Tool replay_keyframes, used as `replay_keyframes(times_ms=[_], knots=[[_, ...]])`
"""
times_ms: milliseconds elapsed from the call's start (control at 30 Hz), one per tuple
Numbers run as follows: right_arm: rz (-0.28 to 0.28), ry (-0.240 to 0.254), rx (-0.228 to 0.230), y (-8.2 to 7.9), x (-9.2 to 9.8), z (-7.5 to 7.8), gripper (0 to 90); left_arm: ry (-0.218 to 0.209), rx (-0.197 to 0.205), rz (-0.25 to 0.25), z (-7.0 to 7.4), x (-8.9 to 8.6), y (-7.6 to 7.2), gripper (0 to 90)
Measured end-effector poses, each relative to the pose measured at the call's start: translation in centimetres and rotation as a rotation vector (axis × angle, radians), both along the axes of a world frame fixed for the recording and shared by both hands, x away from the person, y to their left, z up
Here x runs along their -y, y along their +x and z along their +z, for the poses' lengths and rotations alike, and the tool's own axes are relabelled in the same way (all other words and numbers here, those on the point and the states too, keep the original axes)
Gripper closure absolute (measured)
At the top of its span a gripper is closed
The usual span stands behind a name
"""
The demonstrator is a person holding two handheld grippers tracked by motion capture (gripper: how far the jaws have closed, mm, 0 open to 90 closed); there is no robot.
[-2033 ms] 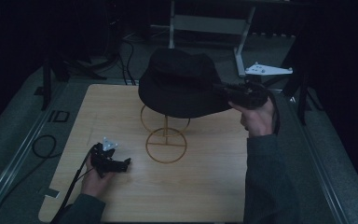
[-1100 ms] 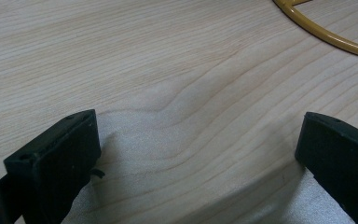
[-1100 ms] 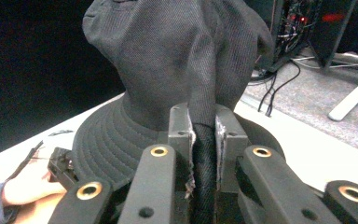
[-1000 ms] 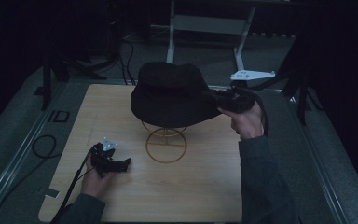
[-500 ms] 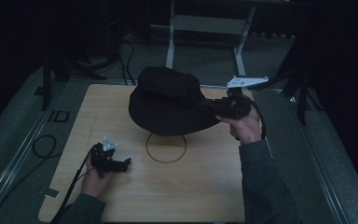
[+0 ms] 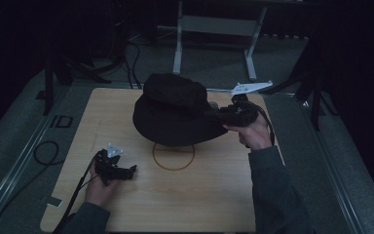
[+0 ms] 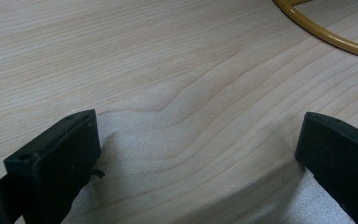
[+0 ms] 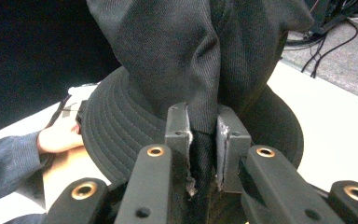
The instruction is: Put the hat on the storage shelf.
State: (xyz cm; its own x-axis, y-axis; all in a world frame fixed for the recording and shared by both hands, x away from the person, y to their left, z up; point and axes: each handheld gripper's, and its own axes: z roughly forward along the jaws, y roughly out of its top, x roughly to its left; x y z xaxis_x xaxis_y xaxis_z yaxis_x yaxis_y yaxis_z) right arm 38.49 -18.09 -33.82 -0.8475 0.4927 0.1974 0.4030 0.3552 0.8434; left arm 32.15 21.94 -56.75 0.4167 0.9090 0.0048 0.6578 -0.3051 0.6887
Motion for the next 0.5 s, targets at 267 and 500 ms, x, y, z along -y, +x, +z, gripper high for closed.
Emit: replay_keyframes(times_ms=[267,500], knots=[[0.017,-0.024,-0.001,0.02,-0.59,-0.17,73.5,0.000,0.000,0.000,0.00,0.00,0.00,0.3],[0.023,-0.039,-0.007,0.09,-0.89,-0.31,66.1,-0.002,0.001,0.000,0.00,0.00,0.00,0.3]])
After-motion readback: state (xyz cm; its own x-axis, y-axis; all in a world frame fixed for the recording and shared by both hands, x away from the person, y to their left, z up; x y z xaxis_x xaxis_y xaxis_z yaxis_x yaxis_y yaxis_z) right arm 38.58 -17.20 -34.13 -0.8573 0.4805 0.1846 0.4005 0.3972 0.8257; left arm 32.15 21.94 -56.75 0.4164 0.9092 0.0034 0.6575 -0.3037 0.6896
